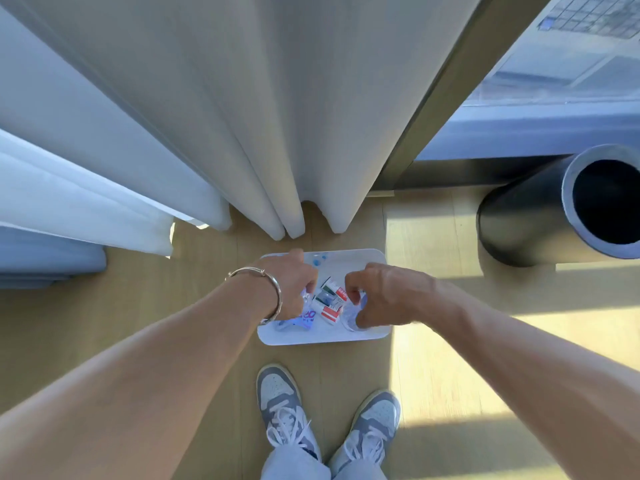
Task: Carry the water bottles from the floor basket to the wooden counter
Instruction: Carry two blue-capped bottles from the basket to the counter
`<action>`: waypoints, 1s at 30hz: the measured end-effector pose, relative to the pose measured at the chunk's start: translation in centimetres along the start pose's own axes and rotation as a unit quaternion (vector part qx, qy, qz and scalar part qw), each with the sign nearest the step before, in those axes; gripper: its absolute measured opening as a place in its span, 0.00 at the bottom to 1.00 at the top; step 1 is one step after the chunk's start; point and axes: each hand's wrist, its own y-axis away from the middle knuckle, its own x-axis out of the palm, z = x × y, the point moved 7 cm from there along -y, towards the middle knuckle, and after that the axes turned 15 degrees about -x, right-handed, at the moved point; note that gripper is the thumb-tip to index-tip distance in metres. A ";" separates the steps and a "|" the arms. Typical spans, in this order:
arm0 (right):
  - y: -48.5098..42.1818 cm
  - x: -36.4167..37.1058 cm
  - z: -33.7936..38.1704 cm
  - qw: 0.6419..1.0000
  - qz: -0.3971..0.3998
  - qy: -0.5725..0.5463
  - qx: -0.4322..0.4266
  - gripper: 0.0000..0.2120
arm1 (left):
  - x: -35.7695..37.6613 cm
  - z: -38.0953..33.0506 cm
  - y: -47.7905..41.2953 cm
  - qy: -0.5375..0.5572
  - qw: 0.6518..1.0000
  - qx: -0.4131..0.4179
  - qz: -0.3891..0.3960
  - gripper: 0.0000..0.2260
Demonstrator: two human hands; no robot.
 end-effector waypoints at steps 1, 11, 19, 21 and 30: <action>1.0 -1.8 0.8 1.000 -0.006 0.007 -0.003 0.12 | -2.1 -0.2 1.2 -0.008 1.000 0.006 -0.007 0.11; 16.5 -23.1 11.3 0.986 -0.131 0.099 -0.029 0.10 | -25.0 -0.3 17.7 -0.034 0.988 0.038 -0.149 0.10; 34.2 -40.1 24.3 0.964 -0.162 0.210 -0.035 0.09 | -44.0 -1.3 37.9 -0.093 0.962 0.013 -0.256 0.09; 38.6 -43.2 27.3 0.954 -0.183 0.235 -0.024 0.04 | -47.7 -1.9 43.1 -0.104 0.955 0.008 -0.278 0.09; 58.5 -54.0 38.3 0.898 -0.315 0.308 0.008 0.14 | -61.3 -4.6 66.8 -0.107 0.912 -0.023 -0.396 0.04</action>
